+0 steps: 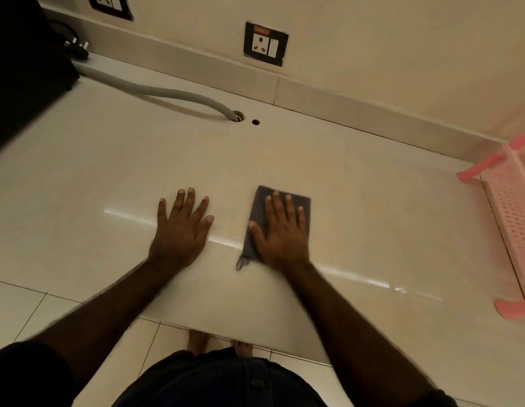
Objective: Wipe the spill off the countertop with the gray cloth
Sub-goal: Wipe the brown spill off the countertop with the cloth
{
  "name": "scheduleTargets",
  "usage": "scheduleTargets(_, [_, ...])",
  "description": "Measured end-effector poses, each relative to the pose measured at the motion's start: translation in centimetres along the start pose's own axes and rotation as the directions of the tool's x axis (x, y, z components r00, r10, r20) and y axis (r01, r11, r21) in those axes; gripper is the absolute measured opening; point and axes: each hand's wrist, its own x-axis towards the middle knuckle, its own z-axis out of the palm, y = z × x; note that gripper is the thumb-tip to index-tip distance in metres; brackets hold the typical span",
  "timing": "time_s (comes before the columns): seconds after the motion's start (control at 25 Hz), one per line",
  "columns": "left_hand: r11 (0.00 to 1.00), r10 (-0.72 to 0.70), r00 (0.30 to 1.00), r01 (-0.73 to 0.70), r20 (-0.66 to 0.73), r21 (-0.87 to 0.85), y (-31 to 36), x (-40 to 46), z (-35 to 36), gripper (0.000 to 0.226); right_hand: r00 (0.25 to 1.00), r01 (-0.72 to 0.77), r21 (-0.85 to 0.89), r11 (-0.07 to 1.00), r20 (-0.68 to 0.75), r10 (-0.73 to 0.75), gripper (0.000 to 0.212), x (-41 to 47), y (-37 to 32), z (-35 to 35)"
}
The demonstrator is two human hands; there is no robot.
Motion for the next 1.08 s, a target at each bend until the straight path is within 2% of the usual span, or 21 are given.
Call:
scheduleTargets(0.08, [1.000, -0.002, 1.000, 0.002, -0.010, -0.014, 0.1, -0.1, -0.1, 0.073, 0.991, -0.123, 0.001, 0.992, -0.058, 0.122, 0.083, 1.2, 3.9, -1.3])
scheduleTargets(0.16, [1.000, -0.006, 1.000, 0.006, 0.001, -0.014, 0.1, -0.2, -0.3, 0.075, 0.962, -0.257, 0.034, 0.966, -0.085, 0.259, 0.091, 0.9, 8.4, -2.3])
scheduleTargets(0.28, [1.000, -0.011, 1.000, 0.011, 0.008, -0.014, 0.2, -0.2, -0.2, 0.074, 0.916, -0.399, 0.096, 0.912, -0.004, 0.402, 0.101, 2.3, 12.3, -3.8])
scheduleTargets(0.36, [1.000, -0.012, 1.000, 0.013, 0.011, -0.015, 0.1, -0.2, -0.2, 0.071, 0.907, -0.421, 0.111, 0.900, 0.047, 0.418, 0.101, 5.0, 11.9, -4.4])
scheduleTargets(0.44, [1.000, -0.013, 1.000, 0.014, 0.013, -0.018, 0.1, -0.2, -0.2, 0.069, 0.936, -0.352, 0.090, 0.932, 0.038, 0.350, 0.097, 8.0, 10.2, -4.5])
scheduleTargets(0.6, [0.999, -0.018, 1.000, 0.018, -0.001, -0.029, 0.2, -0.2, -0.1, 0.068, 0.995, -0.071, 0.021, 0.997, 0.070, 0.069, 0.091, 11.1, 4.1, -3.3])
scheduleTargets(0.76, [0.999, -0.022, 1.000, 0.023, 0.022, -0.024, 0.3, 0.1, -0.3, 0.076, 0.964, 0.241, -0.020, 0.970, 0.117, -0.237, 0.089, 8.6, -2.3, -1.5])
scheduleTargets(0.84, [0.999, -0.031, 0.999, 0.031, 0.021, -0.020, 0.3, 0.1, -0.4, 0.077, 0.940, 0.326, -0.005, 0.945, 0.102, -0.324, 0.091, 4.9, -2.7, -0.1])
scheduleTargets(0.96, [0.999, -0.039, 0.999, 0.039, 0.016, -0.027, 0.4, 0.0, -0.3, 0.073, 0.953, 0.302, -0.015, 0.953, -0.003, -0.302, 0.091, -0.5, 1.6, 1.2])
scheduleTargets(1.08, [0.999, -0.032, 0.999, 0.032, -0.001, -0.025, 0.1, -0.2, 0.0, 0.071, 0.993, 0.110, -0.041, 0.993, -0.041, -0.111, 0.091, -3.8, 9.0, 0.4])
